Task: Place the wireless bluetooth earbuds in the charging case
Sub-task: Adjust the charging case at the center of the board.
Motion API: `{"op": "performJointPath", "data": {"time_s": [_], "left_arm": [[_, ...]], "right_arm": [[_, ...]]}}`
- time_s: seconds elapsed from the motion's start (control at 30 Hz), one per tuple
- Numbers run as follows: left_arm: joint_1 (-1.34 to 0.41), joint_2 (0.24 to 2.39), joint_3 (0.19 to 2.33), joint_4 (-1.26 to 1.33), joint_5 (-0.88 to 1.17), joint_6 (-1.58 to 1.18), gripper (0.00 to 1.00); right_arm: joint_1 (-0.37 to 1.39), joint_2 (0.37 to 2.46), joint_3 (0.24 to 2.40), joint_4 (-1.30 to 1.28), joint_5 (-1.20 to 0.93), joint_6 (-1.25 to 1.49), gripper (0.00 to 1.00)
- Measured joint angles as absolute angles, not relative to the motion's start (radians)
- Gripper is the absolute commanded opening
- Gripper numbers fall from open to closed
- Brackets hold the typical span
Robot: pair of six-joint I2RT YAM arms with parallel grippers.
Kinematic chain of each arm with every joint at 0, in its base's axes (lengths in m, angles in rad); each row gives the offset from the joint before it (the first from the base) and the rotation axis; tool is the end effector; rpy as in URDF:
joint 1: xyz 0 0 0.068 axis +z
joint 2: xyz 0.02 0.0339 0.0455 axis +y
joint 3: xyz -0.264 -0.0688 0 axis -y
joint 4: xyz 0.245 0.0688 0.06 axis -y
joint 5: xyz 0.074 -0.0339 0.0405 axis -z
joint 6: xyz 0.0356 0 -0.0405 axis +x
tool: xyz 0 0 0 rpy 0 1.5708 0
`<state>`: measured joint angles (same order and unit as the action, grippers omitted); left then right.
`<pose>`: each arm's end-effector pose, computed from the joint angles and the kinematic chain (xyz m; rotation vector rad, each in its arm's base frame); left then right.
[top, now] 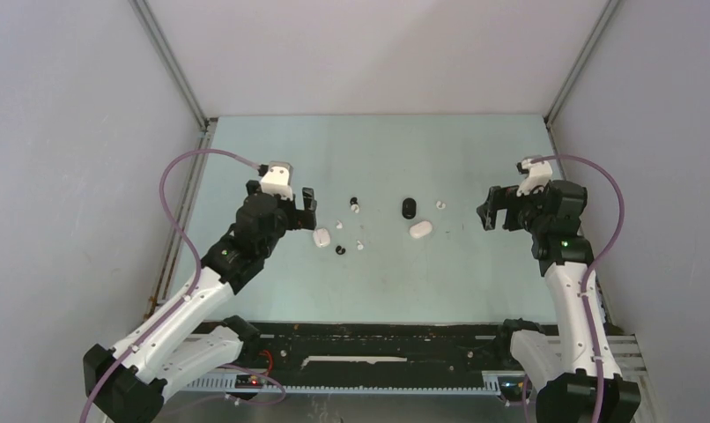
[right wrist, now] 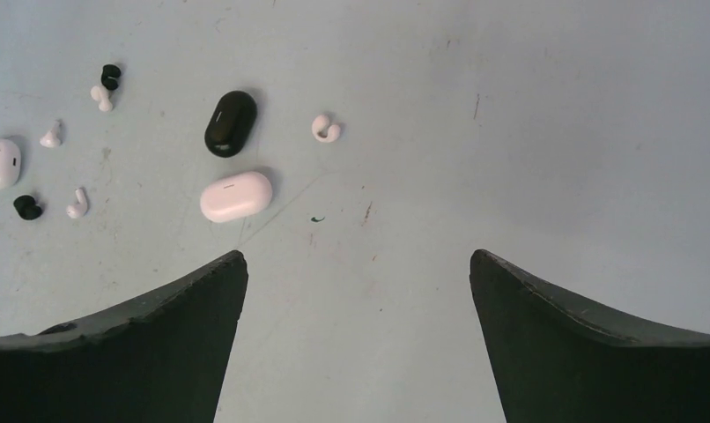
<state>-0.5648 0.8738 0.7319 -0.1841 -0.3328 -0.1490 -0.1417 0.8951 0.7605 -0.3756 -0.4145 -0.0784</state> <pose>0.1781 -0.0991 0.3062 0.1653 1.8747 -0.1744 0.1988 -0.0139 0.2940 -0.1860 2.0384 0.2938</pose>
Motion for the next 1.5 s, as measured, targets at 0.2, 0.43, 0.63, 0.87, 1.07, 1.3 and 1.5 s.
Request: {"op": "performJointPath", "data": {"time_s": [0.2, 0.43, 0.63, 0.87, 1.07, 1.3, 1.5], "left_arm": [[-0.569, 0.874, 0.732, -0.164, -0.298, -0.149, 0.95], [-0.597, 0.897, 0.732, -0.150, -0.201, -0.149, 0.95], [-0.646, 0.974, 0.733, -0.168, -0.107, -0.141, 0.83], [-0.669, 1.121, 0.806, -0.268, -0.036, -0.103, 0.76], [-0.672, 1.149, 0.829, -0.303, -0.018, -0.097, 0.77], [-0.672, 1.149, 0.829, -0.318, -0.104, -0.101, 0.79], [-0.672, 1.166, 0.833, -0.356, -0.163, -0.106, 0.79]], "right_arm": [[-0.141, 0.892, 0.760, -0.395, -0.495, -0.118, 1.00], [0.018, 0.976, 0.802, -0.452, -0.509, -0.276, 0.89], [0.155, 1.046, 0.835, -0.457, -0.519, -0.327, 0.69], [0.216, 1.166, 0.852, -0.465, -0.522, -0.350, 0.54], [0.268, 1.264, 0.883, -0.477, -0.474, -0.360, 0.52], [0.351, 1.444, 0.980, -0.477, -0.402, -0.395, 0.47], [0.392, 1.526, 1.022, -0.490, -0.347, -0.420, 0.49]]}}
